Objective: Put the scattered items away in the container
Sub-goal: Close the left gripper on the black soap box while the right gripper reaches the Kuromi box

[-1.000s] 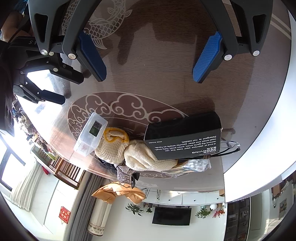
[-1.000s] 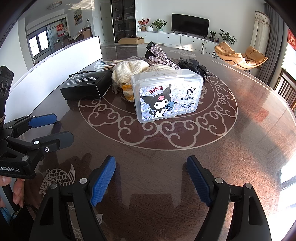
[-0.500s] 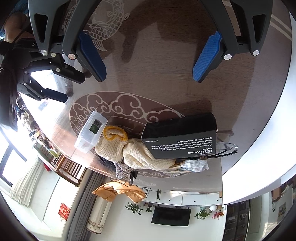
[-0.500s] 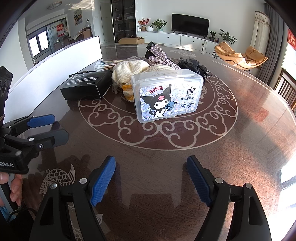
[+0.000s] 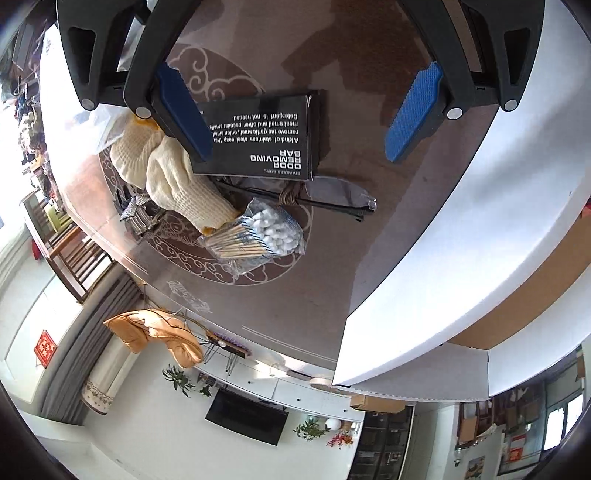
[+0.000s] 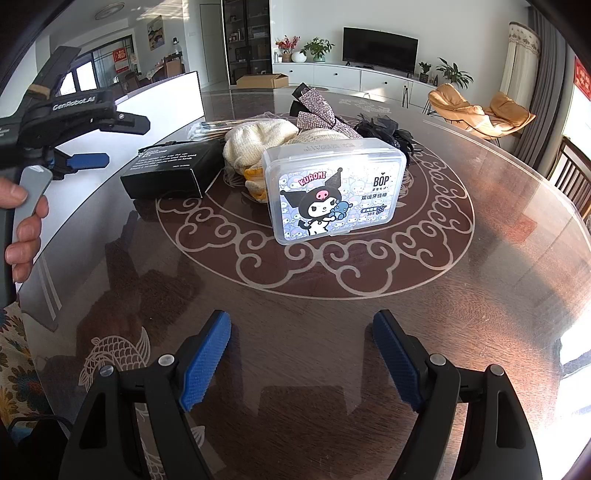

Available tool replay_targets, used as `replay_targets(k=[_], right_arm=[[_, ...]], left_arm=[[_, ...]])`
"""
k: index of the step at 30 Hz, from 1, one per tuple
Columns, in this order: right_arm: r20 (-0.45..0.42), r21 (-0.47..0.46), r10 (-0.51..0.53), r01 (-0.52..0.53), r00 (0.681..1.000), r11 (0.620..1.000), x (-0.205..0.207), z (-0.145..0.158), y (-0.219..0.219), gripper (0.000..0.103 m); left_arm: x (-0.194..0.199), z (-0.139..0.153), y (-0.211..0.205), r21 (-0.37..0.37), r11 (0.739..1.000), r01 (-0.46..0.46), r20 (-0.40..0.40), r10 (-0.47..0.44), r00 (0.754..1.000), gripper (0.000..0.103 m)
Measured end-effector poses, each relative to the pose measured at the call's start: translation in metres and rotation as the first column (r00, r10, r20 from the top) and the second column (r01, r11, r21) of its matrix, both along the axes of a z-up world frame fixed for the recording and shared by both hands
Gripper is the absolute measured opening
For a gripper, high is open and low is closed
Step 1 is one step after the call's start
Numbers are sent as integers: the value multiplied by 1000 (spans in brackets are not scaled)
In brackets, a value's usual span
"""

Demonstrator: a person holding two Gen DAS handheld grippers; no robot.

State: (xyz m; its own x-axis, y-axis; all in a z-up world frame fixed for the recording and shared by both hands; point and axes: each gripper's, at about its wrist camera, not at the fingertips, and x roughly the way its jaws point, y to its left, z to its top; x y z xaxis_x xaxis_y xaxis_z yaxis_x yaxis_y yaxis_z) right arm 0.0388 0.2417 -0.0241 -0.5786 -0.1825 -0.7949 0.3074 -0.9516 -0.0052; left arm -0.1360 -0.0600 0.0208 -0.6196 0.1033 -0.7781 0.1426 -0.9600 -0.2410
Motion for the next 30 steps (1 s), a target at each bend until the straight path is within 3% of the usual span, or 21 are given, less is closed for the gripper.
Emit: replay_targets(k=[3,6,9,20,24,26,30], right_arm=[[0,0,0,0,1000,1000,0,0,0,80],[0,0,0,0,1000,1000,0,0,0,80],[0,0,0,0,1000,1000,0,0,0,80],[0,0,0,0,1000,1000,0,0,0,80],[0,0,0,0,1000,1000,0,0,0,80],[0,0,0,0,1000,1000,0,0,0,80],[0,0,0,0,1000,1000,0,0,0,80]], left_arm=[[-23,-4,21,-84,992,-97,29,100,995,95],[-40,-19,38,-158,979,-128,95,144,985,95],[-36,-25,45,-153,980,-127,98,143,985,96],[27,-32,21,-44,995,85,134,-78,988,96],[20,-39,28,-63,993,99,140,-90,986,96],[14,-41,37,-110,985,136,139,-120,983,96],[6,-45,53,-223,934,280,157,-249,956,96]])
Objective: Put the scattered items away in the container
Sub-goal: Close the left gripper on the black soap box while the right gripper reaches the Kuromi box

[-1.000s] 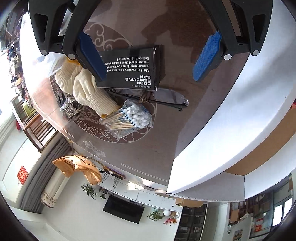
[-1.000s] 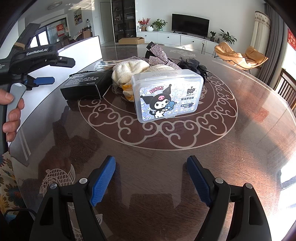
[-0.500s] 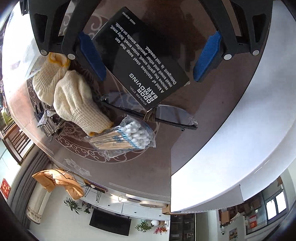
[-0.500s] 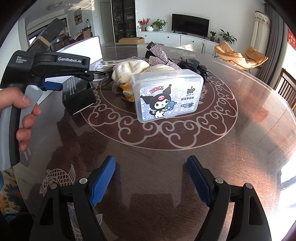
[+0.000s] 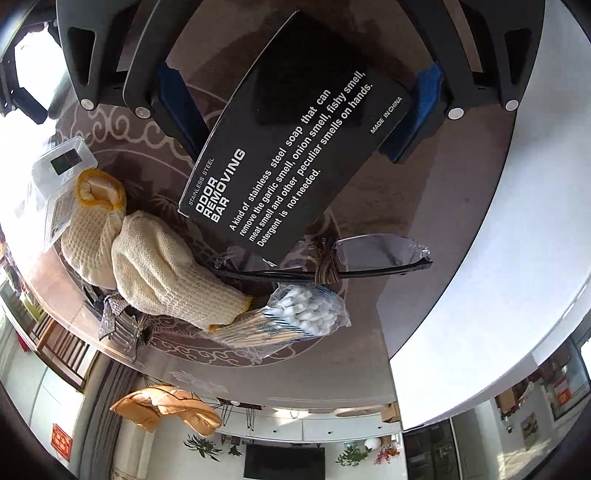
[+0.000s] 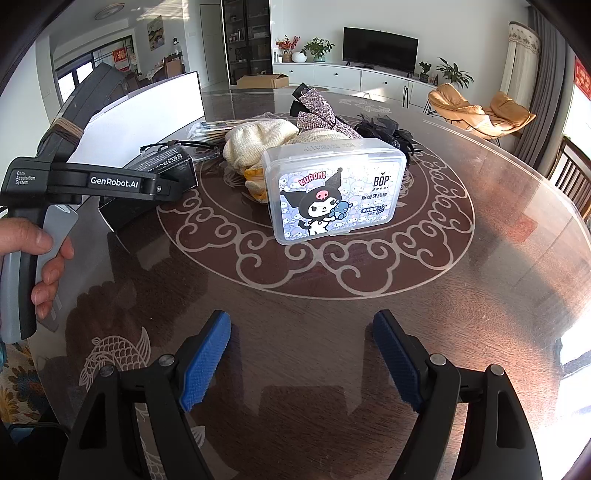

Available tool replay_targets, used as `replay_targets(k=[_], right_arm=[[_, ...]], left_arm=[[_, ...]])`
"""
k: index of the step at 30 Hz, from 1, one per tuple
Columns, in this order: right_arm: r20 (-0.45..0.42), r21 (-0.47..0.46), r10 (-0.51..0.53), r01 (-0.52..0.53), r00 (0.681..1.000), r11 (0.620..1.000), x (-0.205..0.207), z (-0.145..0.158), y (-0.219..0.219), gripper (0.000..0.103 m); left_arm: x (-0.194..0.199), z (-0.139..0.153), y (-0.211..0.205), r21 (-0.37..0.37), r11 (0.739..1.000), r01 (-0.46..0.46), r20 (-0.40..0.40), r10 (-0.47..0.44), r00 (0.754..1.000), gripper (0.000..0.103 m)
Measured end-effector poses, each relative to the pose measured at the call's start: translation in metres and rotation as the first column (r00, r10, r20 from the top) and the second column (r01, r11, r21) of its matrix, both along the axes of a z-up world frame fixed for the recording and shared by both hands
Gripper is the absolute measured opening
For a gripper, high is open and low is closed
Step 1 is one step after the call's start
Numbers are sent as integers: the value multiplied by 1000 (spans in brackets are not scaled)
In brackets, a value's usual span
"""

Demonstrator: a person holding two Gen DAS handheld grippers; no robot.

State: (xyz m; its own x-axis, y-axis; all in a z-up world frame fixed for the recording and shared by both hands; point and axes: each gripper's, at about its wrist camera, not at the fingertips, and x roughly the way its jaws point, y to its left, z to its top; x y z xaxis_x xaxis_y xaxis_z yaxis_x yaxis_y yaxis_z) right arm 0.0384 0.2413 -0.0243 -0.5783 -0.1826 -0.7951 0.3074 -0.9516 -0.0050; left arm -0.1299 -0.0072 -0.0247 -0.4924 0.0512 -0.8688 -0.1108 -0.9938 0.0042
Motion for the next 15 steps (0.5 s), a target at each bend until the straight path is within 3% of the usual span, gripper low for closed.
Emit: replay_targets(k=[1,2,5,7,11,15], right_arm=[[0,0,0,0,1000,1000,0,0,0,80],[0,0,0,0,1000,1000,0,0,0,80],[0,0,0,0,1000,1000,0,0,0,80],[0,0,0,0,1000,1000,0,0,0,80],[1,-44,-4,4,1000,999,0,2,4,80],[-14,-181,-58,54,998,982,-18,21,15,80]], left_arm=[[1,1,-1,2,1000,31,-7,-31,999,95],[2,2,-3,5,999,44,-13,-44,999,84],[9,6,-12,11,999,53,-22,-53,998,69],[18,8,-18,21,999,38,-32,-37,999,64],[44,7,-32,29,999,-40,-49,41,998,64],[65,6,-29,7,1000,-24,-63,24,998,63]])
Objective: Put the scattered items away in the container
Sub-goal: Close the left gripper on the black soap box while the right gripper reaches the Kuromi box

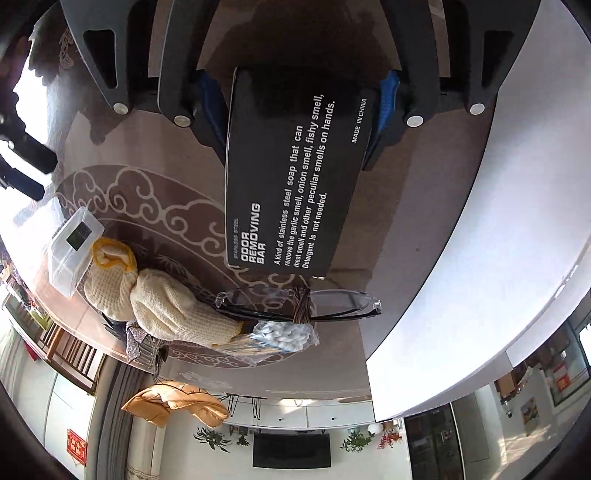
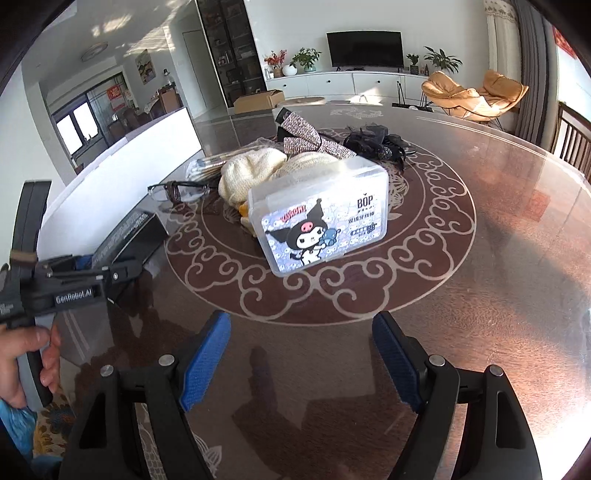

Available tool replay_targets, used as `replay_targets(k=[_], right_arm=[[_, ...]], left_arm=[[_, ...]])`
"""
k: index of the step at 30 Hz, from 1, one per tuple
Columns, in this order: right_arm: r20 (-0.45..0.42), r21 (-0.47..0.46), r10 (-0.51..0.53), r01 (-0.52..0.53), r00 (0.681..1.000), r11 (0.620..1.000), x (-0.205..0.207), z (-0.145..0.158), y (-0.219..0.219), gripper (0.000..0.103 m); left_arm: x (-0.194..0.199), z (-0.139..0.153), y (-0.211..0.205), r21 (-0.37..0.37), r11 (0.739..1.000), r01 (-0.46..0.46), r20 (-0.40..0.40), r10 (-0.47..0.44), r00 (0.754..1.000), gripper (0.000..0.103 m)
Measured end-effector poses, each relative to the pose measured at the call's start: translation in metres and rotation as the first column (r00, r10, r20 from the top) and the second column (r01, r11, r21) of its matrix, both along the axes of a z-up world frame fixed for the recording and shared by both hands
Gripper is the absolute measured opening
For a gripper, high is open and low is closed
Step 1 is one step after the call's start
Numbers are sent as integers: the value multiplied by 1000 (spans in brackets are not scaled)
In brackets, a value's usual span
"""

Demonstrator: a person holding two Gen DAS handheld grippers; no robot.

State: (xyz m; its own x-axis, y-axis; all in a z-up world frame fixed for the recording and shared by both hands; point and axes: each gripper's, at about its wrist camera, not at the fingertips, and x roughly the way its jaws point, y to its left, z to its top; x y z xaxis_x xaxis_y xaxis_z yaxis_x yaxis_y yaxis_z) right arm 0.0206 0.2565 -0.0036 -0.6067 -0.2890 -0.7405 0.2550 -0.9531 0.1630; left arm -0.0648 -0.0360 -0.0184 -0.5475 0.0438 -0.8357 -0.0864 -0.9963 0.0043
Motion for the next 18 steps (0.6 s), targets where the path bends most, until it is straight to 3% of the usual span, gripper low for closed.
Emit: replay_targets(k=[5,10,18], right_arm=[[-153,26,1,3,988,1000,-40,51,-26,80],[-44,127,-69,74,997,989,-78,32,-22,80],[54,76,-139,135,989,988,-5,0,59,80]], left_arm=[[4,0,4,3,1000,9,-6,-9,1000,63],[6,-1,4,7,1000,23,-4,-23,1000,63],[8,-1,4,18,999,36,-7,-36,999,63]])
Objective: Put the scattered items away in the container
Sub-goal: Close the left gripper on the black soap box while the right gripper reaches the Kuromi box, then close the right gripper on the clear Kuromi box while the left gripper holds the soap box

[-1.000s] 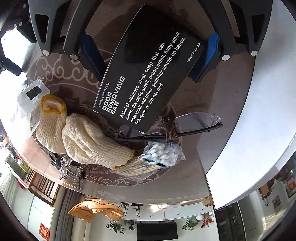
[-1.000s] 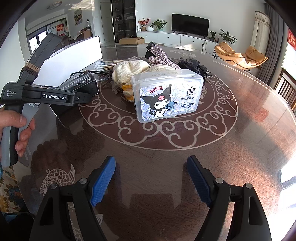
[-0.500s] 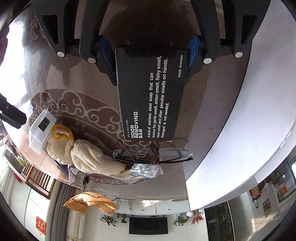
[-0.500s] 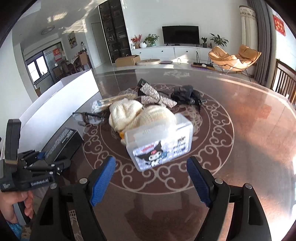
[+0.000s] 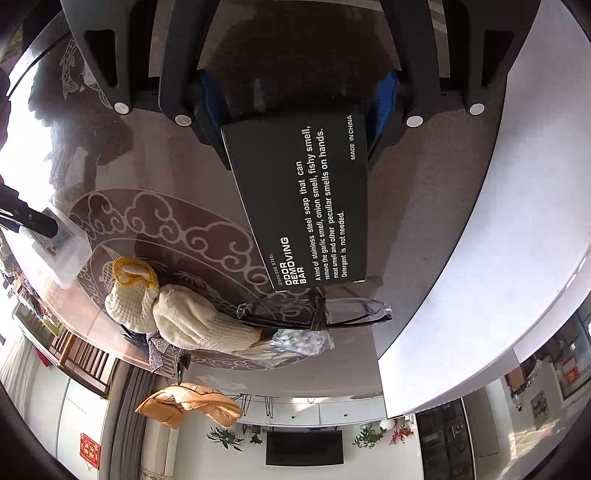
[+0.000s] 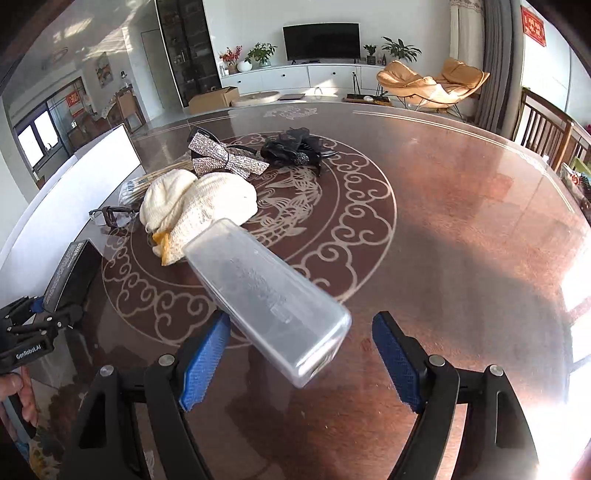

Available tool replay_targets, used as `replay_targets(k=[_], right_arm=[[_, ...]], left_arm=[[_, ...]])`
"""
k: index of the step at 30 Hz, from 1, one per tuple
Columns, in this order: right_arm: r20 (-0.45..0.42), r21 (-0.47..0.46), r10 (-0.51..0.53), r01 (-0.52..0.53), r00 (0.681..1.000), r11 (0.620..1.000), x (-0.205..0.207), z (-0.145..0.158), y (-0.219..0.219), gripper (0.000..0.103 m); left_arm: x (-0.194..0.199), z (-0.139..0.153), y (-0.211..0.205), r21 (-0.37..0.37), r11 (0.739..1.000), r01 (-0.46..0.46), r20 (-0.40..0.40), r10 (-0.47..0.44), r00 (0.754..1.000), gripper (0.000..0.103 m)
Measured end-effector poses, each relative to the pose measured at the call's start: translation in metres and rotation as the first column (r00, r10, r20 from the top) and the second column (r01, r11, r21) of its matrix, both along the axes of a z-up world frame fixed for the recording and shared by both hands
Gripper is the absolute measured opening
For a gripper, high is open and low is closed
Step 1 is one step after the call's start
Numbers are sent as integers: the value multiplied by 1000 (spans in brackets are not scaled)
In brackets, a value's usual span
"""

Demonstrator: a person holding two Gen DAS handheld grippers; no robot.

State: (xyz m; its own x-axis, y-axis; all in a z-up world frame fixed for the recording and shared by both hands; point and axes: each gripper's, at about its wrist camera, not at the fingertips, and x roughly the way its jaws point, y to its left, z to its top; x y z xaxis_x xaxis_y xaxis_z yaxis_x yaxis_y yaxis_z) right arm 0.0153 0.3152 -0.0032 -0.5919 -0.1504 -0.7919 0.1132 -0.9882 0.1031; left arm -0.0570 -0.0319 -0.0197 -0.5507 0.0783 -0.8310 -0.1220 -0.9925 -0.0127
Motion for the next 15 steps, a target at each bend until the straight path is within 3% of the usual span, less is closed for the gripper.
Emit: replay_targets(k=[3,6,8,11,15], right_arm=[[-3,-31,46,-46,999,998,11,-1,13,80],[-19,49,114,-113,993,992,2,0,5,80],[14,70,152,-153,988,986,-10,-3,2,80],[47,-20,160,-159,986,987,-13,-1,9,80],[-54,129,267,-259,962,957,-2,19,-1,80]], left_arm=[[-1,0,3,-4,1000,-7,-1,7,1000,63],[-4,0,5,-10,1000,-6,11,6,1000,66],[-6,0,2,2,1000,-1,24,1,1000,68],[-9,0,-2,6,1000,11,36,-11,999,70],[-8,-2,2,7,999,52,31,-53,998,81]])
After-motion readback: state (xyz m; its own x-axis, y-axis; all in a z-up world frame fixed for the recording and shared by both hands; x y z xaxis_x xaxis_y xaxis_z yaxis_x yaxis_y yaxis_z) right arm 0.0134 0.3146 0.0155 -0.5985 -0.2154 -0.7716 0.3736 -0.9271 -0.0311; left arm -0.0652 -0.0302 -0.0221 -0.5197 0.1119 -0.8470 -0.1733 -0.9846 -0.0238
